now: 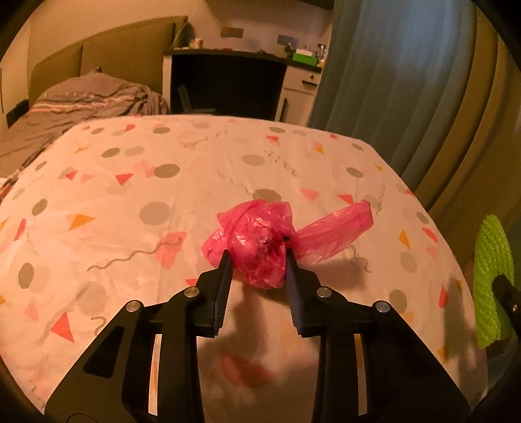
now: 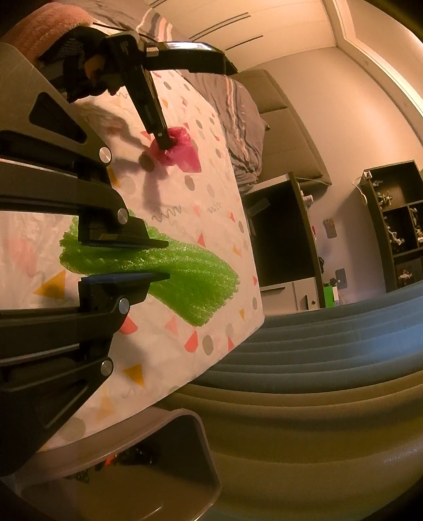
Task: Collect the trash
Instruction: 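Carry the pink bag and green net over the grey bin and release both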
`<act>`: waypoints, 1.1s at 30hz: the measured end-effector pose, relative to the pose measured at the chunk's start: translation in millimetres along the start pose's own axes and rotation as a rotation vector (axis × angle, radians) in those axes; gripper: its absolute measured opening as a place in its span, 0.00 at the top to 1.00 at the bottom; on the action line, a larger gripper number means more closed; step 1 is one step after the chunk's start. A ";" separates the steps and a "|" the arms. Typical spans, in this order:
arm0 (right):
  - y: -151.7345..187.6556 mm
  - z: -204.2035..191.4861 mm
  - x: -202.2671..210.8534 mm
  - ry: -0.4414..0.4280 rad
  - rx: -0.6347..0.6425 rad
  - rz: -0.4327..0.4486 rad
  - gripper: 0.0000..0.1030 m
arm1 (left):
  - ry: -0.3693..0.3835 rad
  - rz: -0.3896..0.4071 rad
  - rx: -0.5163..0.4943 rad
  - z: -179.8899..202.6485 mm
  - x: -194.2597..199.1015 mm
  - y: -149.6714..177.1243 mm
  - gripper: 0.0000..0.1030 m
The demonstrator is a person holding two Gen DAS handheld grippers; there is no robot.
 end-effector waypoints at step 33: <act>6.7 37.6 142.1 0.018 0.029 0.140 0.87 | 0.137 0.184 -0.190 148.8 168.7 74.3 0.71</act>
Point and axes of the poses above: each gripper's, at about its wrist camera, not at the fingertips, and x roughly against the way its jaws point, z to its right, y to its underside, the point moved 10 cm from there along -x, roughly the way its jaws point, and after that the axes turned 7 degrees about x, right-handed, at the moved point
